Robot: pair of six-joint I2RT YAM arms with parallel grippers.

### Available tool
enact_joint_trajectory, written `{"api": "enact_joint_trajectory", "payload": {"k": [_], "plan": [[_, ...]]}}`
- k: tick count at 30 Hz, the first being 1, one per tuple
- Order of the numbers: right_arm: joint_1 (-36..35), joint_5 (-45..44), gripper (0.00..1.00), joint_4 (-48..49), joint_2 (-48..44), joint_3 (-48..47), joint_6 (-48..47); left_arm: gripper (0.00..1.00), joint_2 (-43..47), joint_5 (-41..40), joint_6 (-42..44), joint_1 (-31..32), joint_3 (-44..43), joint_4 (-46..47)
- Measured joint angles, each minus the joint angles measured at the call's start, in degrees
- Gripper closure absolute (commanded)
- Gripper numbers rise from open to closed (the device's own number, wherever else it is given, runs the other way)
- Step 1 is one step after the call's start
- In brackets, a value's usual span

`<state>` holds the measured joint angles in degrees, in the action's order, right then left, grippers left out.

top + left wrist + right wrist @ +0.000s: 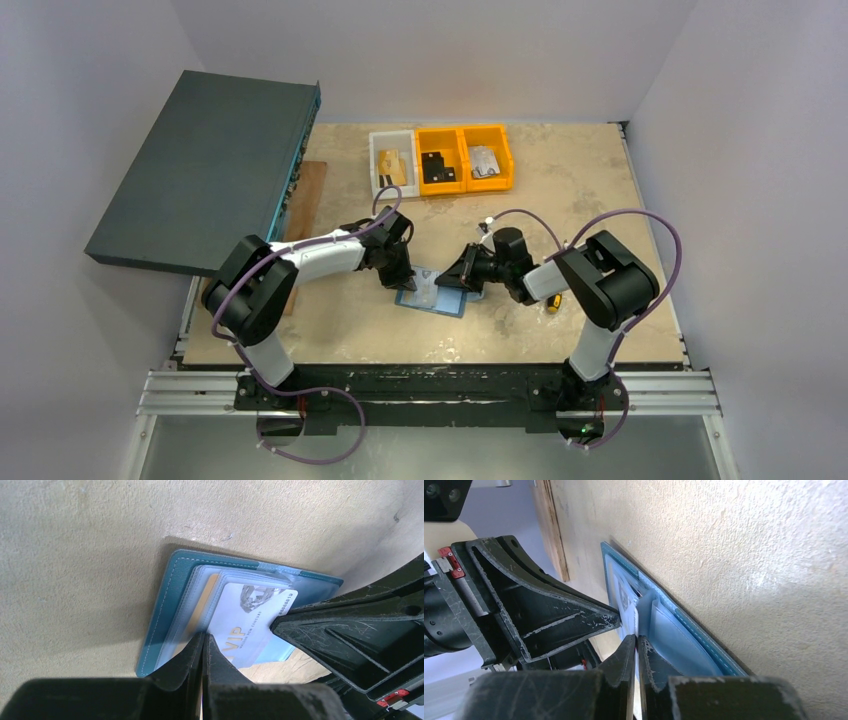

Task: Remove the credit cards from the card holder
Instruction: Remove the credit card from the card holder.

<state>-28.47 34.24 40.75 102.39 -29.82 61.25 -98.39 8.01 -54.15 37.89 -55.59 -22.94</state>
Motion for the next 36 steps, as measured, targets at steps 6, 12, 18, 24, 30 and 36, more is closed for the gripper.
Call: {"api": "enact_joint_trajectory", "payload": {"k": [6,12,18,24,30,36], "plan": [[0.4,-0.2,1.0,-1.4,-1.0,0.3,-0.7,1.0,0.2,0.0,-0.3,0.0,0.3,0.3],[1.9,-0.1,1.0,-4.2,-3.3,1.0,-2.2,1.0,0.6,0.5,-0.6,-0.4,1.2,1.2],[2.3,-0.1,0.81,-5.2,-3.4,1.0,-3.3,1.0,0.7,0.7,-0.8,-0.5,1.4,1.6],[2.3,1.3,0.77,-3.8,-2.3,1.0,-3.2,1.0,0.7,1.0,-0.8,-0.6,1.5,1.7],[1.9,1.6,0.84,-2.6,-1.0,0.9,-3.2,1.0,0.7,1.0,-0.8,-0.6,1.5,1.7],[1.5,1.7,0.96,-1.7,0.0,0.7,-2.4,1.0,0.7,1.1,-0.8,-0.7,1.5,1.7]]}}
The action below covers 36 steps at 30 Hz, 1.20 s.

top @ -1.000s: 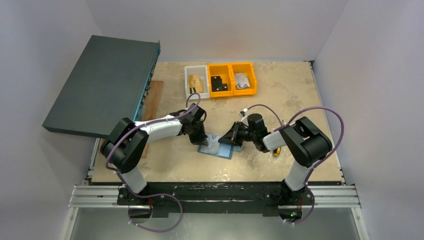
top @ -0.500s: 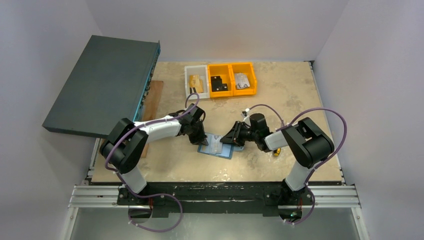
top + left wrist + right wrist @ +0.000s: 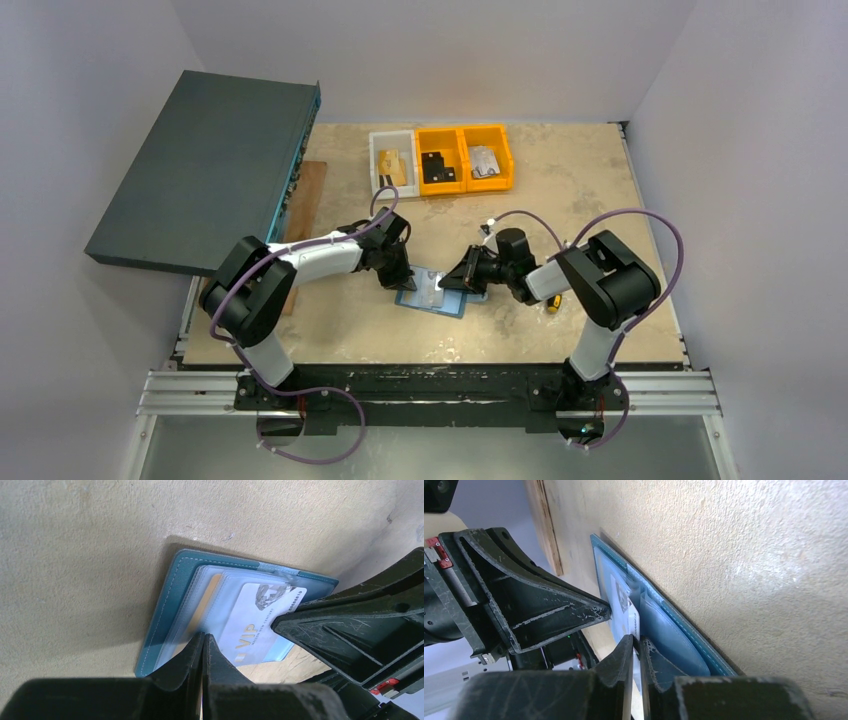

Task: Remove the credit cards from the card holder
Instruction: Remove the credit card from the card holder.

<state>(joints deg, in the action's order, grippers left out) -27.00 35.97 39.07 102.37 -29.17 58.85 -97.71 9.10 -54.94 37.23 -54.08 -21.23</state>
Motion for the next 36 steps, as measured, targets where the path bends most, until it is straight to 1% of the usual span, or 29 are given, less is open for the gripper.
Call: {"api": "enact_joint_trajectory", "payload": {"k": [2,5,10,16,26,30,35,36], "plan": [[0.0,0.0,0.99,-0.1,0.0,0.0,0.1,1.0,0.1,0.0,0.0,0.0,0.1,0.1],[0.0,-0.4,1.0,-1.8,-1.0,0.0,-0.5,1.0,0.5,0.1,0.0,-0.1,0.8,0.8],[0.1,-2.0,1.0,-7.8,-5.6,-0.1,-3.2,1.0,1.5,1.1,-0.6,-0.9,2.8,2.5],[0.9,-3.4,1.0,-14.3,-8.9,-0.3,-6.2,1.0,2.3,1.3,-1.0,-1.3,3.8,3.0],[1.4,-6.4,1.0,-26.1,-16.5,-3.8,-11.0,1.0,3.5,1.3,-1.0,-1.6,4.9,2.8],[1.6,-6.5,1.0,-28.4,-17.7,-5.4,-11.6,1.0,4.5,-0.1,0.3,-1.6,4.9,0.5],[1.6,-6.6,1.0,-30.9,-18.7,-7.3,-11.8,0.99,6.7,-2.2,3.9,-1.7,3.0,-5.9],[1.6,-6.7,1.0,-31.5,-18.9,-7.8,-11.9,0.92,7.7,-2.4,4.8,-1.6,2.1,-7.0]]}}
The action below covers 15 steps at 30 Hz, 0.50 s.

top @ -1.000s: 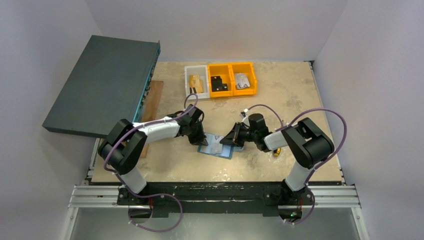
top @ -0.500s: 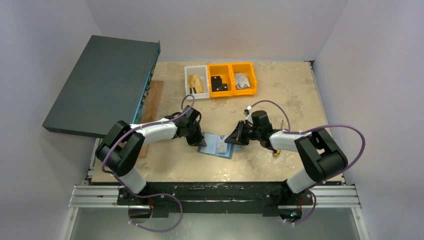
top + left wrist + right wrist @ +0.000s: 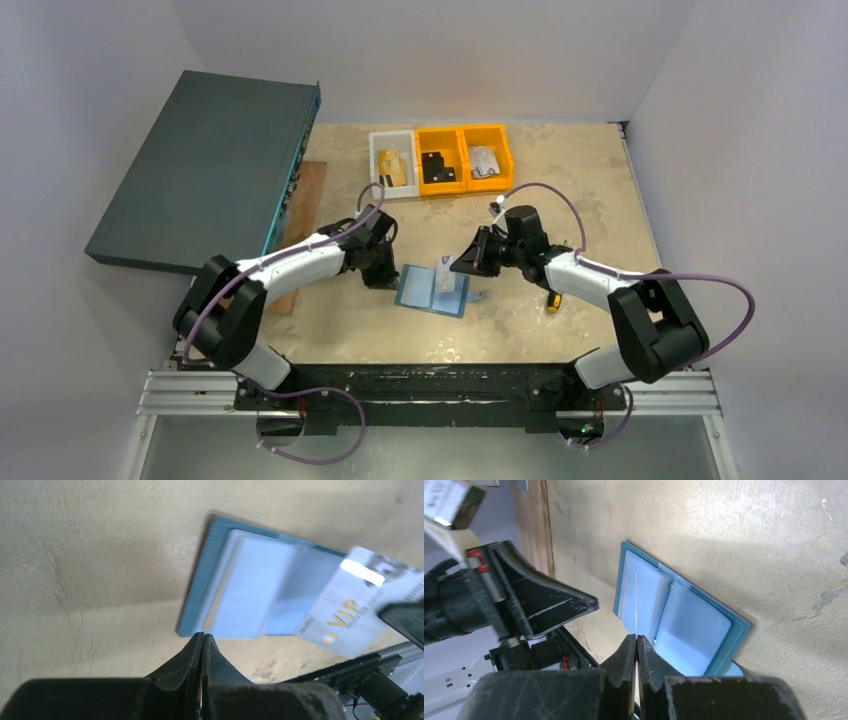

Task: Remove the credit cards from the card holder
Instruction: Place the credit card in the storage box.

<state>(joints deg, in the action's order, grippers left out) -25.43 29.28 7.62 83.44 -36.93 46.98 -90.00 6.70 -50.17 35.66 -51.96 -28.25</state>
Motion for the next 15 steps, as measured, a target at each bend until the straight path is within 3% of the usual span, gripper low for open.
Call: {"api": "enact_joint_trajectory", "payload": {"k": [2,5,7,11,15], "plan": [[0.1,-0.3,1.0,-1.3,-0.6,-1.4,-0.2,0.76,3.0,-0.3,1.4,0.1,-1.4,-1.4],[0.4,-1.7,1.0,-4.0,-1.1,-4.8,-0.9,0.4,8.5,-0.5,3.2,0.3,-3.8,-3.5],[0.8,-3.1,1.0,-5.9,-1.2,-7.5,-1.7,0.25,11.6,-0.6,4.5,0.4,-5.1,-4.8],[2.8,-7.2,1.0,-10.9,-1.2,-14.1,-4.0,0.11,16.7,-1.0,7.1,0.5,-7.6,-9.1],[5.4,-12.4,1.0,-15.5,-0.3,-22.5,-7.0,0.09,20.1,-1.7,10.8,0.5,-10.6,-14.3]]}}
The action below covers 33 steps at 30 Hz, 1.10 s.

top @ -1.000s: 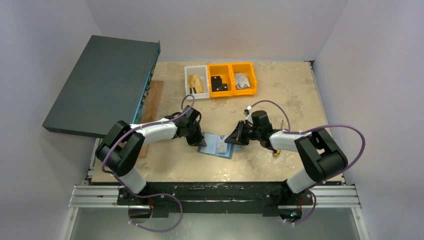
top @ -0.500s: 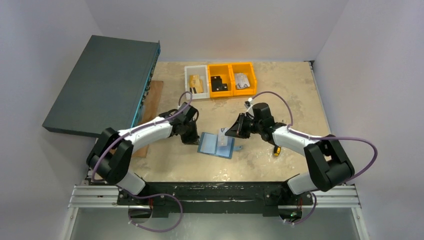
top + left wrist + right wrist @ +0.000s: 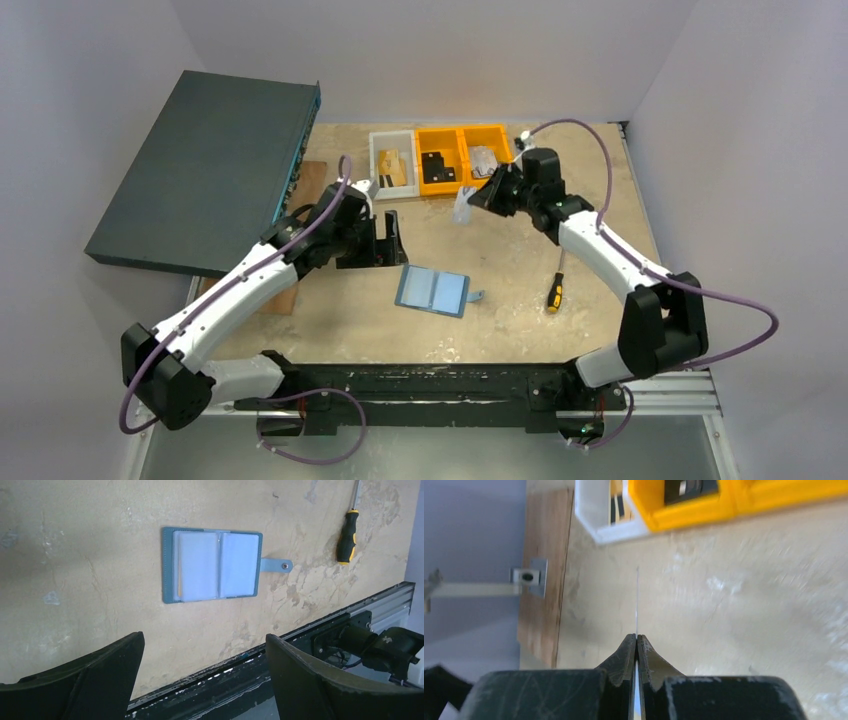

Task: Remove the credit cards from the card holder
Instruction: Place the credit card in the storage box.

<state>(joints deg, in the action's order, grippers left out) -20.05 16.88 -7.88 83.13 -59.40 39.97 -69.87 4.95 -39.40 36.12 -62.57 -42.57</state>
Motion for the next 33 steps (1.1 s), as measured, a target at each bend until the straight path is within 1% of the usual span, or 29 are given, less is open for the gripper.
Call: {"api": "enact_joint_trajectory", "payload": {"k": [5,11,18,26,27,30,33], "plan": [[4.4,-4.5,1.0,-3.0,5.8,-11.6,-4.1,0.08,3.3,-0.2,3.3,0.0,-2.0,-3.7],[9.4,-7.5,1.0,-4.3,17.2,-25.0,-9.4,0.08,3.8,0.2,5.7,-0.1,-2.8,-6.6],[12.5,-6.6,1.0,-4.6,31.4,-35.7,-13.1,0.08,3.8,1.2,6.3,-0.2,-2.8,-7.9],[12.6,-4.1,1.0,-5.8,46.2,-46.6,-14.1,0.08,4.2,1.3,6.3,-0.4,-2.8,-8.1],[12.6,-3.8,0.97,-6.2,47.3,-47.6,-14.0,0.08,4.3,1.3,6.3,-0.4,-2.8,-8.2],[12.5,-3.8,0.82,-7.5,49.0,-49.6,-13.7,0.08,4.4,1.5,6.3,-0.4,-2.8,-8.3],[12.5,-4.0,0.56,-8.8,49.2,-50.9,-13.1,0.08,4.5,1.6,6.3,-0.4,-2.8,-8.3]]}}
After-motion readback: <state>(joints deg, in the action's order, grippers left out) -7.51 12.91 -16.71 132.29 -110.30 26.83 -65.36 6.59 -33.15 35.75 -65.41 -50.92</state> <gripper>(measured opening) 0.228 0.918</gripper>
